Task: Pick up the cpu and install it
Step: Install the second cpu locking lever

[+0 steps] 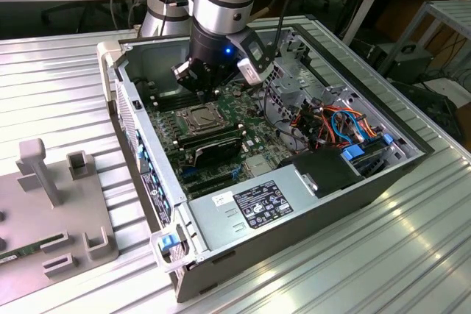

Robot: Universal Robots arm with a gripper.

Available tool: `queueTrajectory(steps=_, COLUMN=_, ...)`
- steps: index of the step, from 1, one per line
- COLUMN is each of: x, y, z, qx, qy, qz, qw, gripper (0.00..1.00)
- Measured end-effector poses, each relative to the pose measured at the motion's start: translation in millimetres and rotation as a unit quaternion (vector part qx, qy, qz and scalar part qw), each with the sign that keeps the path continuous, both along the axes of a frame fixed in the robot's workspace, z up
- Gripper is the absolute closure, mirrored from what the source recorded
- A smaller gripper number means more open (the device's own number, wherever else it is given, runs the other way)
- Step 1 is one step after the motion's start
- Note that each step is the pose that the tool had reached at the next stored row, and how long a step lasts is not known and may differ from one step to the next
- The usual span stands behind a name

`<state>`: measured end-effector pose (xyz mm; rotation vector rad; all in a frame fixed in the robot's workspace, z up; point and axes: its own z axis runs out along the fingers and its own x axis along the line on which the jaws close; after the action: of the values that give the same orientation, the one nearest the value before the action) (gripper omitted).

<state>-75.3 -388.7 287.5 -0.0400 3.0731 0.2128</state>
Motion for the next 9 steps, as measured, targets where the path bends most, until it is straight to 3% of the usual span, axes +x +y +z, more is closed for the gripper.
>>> queueTrajectory(steps=9, x=0.1, y=1.8, z=0.2, qx=-0.0001, qy=0.0001, qz=0.000, qw=1.00000, gripper=0.89)
